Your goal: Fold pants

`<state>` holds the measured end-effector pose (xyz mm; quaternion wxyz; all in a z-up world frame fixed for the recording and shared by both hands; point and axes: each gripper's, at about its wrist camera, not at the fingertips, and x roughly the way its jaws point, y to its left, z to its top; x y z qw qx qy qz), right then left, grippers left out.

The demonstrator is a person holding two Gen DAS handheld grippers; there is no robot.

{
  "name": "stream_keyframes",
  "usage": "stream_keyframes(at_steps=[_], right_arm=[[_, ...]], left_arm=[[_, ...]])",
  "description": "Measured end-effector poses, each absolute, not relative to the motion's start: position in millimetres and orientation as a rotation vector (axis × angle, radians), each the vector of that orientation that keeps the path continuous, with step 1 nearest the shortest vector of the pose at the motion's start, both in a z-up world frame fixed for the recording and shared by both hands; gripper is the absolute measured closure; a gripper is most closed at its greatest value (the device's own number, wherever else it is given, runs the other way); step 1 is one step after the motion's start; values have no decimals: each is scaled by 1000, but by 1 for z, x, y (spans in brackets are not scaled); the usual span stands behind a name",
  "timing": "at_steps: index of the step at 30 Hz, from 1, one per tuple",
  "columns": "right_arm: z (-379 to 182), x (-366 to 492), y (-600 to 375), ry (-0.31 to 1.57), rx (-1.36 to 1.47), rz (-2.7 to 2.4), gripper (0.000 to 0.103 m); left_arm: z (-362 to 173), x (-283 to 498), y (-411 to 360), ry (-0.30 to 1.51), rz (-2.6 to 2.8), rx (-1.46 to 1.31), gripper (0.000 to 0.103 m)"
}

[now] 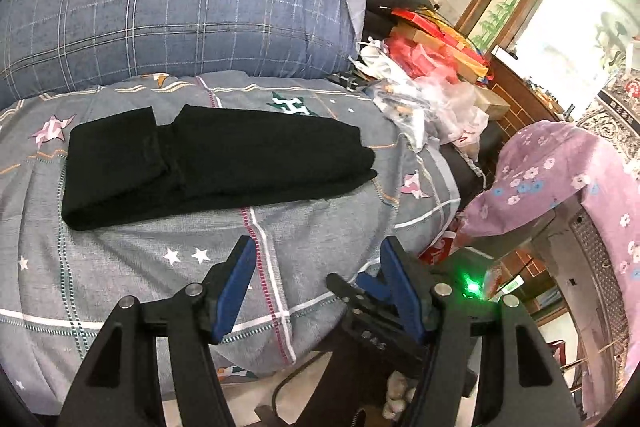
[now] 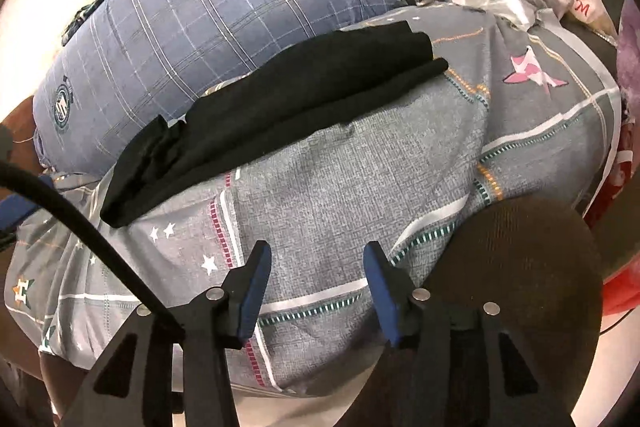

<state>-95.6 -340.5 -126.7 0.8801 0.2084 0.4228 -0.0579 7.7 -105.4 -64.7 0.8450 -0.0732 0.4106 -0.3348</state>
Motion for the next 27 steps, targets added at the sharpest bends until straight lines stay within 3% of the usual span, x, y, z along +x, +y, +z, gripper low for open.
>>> stream_keyframes(at_steps=[27], right_arm=[[-134, -82, -319, 951, 347, -142, 38]], left_arm=[[-76, 0, -96, 915, -728, -164, 40]])
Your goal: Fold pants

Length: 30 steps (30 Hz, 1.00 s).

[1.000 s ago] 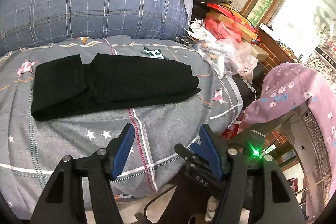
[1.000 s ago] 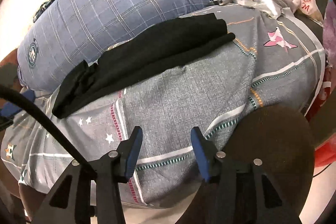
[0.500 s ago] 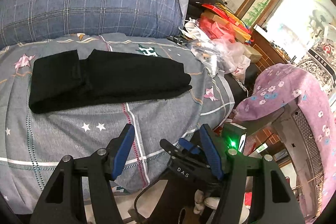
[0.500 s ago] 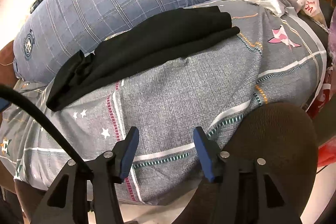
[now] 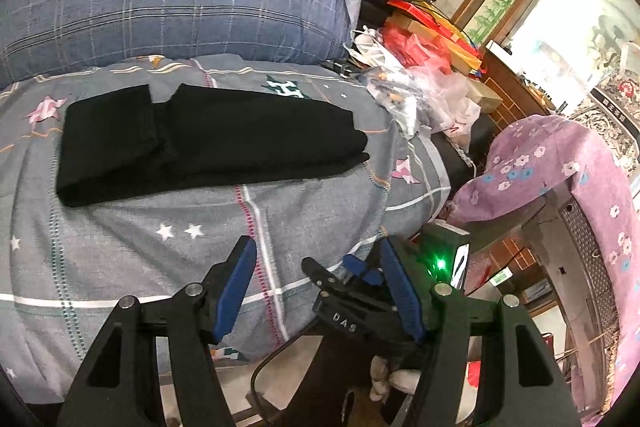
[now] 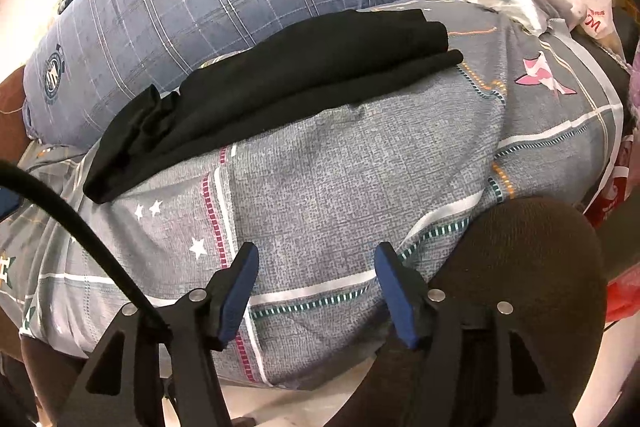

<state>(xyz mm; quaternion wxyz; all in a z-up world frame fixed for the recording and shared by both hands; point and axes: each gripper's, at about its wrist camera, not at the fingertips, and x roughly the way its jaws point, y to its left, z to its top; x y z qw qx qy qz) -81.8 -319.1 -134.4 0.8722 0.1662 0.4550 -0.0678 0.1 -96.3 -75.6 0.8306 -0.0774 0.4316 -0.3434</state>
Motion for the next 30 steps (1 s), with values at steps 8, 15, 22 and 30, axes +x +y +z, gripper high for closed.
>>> stream_keyframes(at_steps=[8, 15, 22, 30], right_arm=[[-142, -71, -307, 991, 286, -165, 32], [-142, -71, -310, 985, 296, -169, 32], [-144, -67, -305, 1008, 260, -196, 32], [-141, -71, -308, 991, 282, -179, 32]], left_arm=[[-63, -18, -39, 816, -584, -183, 36], [-75, -7, -17, 847, -521, -227, 36], [-84, -4, -12, 857, -529, -228, 36], [-68, -18, -13, 833, -541, -215, 36]])
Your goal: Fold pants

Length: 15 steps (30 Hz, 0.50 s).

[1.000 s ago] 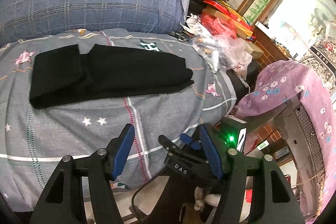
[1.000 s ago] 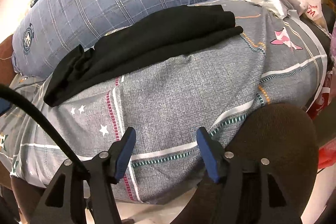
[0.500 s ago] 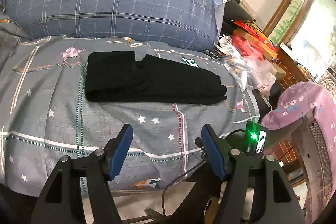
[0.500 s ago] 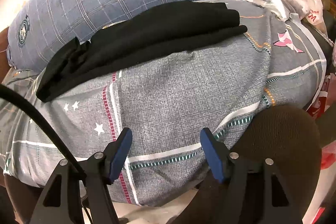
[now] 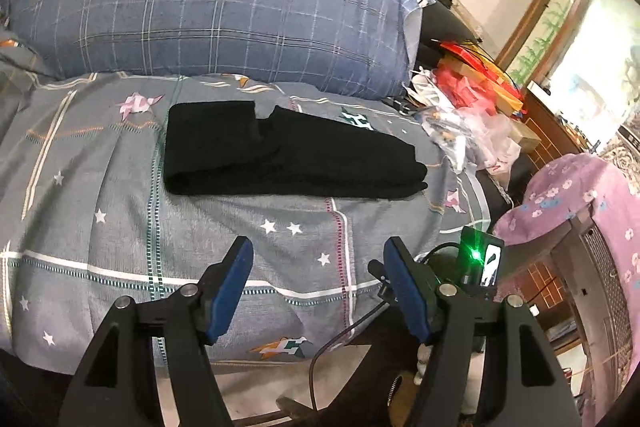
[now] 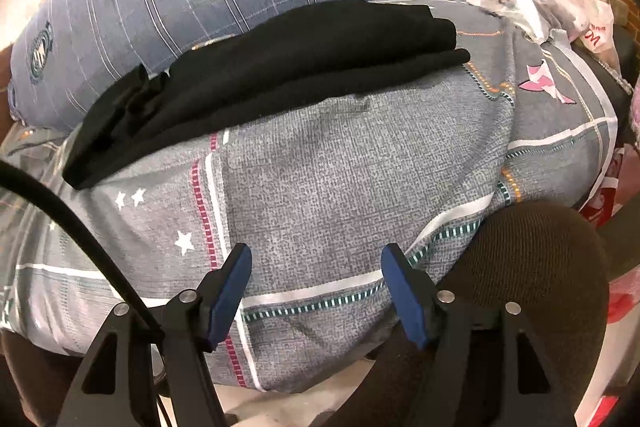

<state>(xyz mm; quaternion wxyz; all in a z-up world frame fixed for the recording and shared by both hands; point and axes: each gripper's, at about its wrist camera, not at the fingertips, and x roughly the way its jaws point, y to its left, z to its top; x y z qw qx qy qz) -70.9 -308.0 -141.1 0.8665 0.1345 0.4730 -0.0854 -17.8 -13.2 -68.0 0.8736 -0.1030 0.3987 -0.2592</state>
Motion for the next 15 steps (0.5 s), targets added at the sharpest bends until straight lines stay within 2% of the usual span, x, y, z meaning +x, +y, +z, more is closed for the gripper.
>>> stream_keyframes(at_steps=[5, 8, 11, 15], right_arm=[[-137, -73, -312, 976, 314, -152, 32], [-127, -83, -331, 934, 456, -80, 34], [-119, -88, -361, 884, 640, -32, 38], [-110, -76, -397, 815, 670, -95, 38]], left_arm=[[-61, -7, -12, 822, -540, -175, 35], [-61, 11, -16, 807, -552, -121, 33], [-67, 40, -35, 854, -563, -55, 33], [-75, 99, -80, 963, -651, -19, 33]])
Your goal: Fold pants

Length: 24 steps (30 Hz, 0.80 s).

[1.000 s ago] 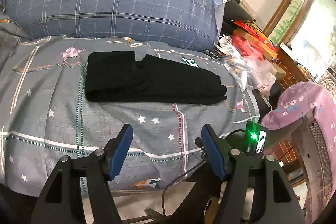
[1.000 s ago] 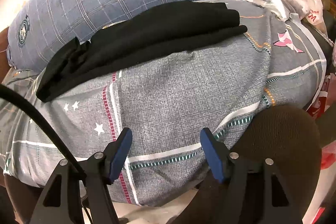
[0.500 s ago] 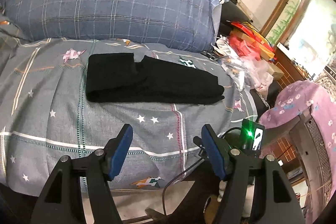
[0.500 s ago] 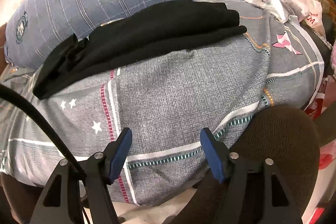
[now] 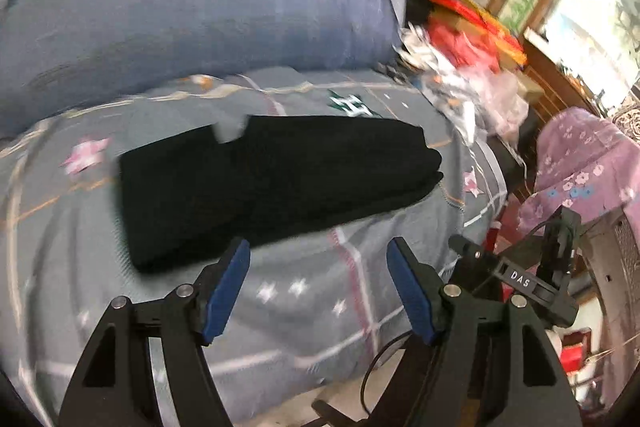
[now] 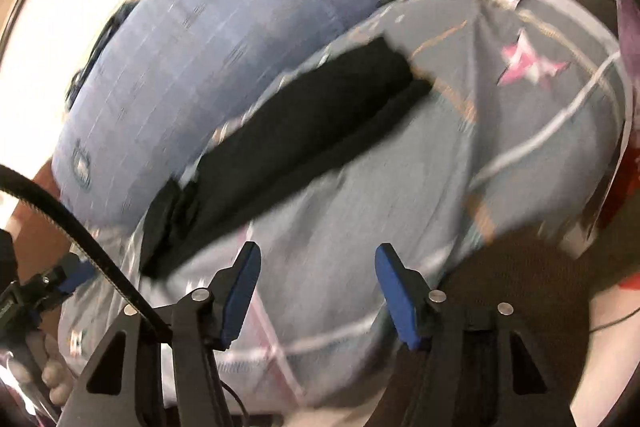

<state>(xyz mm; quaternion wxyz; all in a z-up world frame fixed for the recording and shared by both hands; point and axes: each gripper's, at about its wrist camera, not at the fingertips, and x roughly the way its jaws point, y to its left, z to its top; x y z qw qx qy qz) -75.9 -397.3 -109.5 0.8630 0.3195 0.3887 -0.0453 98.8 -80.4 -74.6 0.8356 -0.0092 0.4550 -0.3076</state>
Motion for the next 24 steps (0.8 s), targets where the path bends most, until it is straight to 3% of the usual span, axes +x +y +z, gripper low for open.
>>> stream_keyframes(at_steps=[7, 12, 24], right_arm=[[-134, -34, -461, 782, 890, -121, 38], [-130, -4, -473, 806, 843, -188, 38], [-143, 37, -479, 756, 807, -250, 41]], left_arm=[[-88, 187, -199, 1082, -762, 118, 33], [-108, 225, -290, 1134, -826, 213, 33], [-166, 249, -415, 1211, -883, 505, 30]])
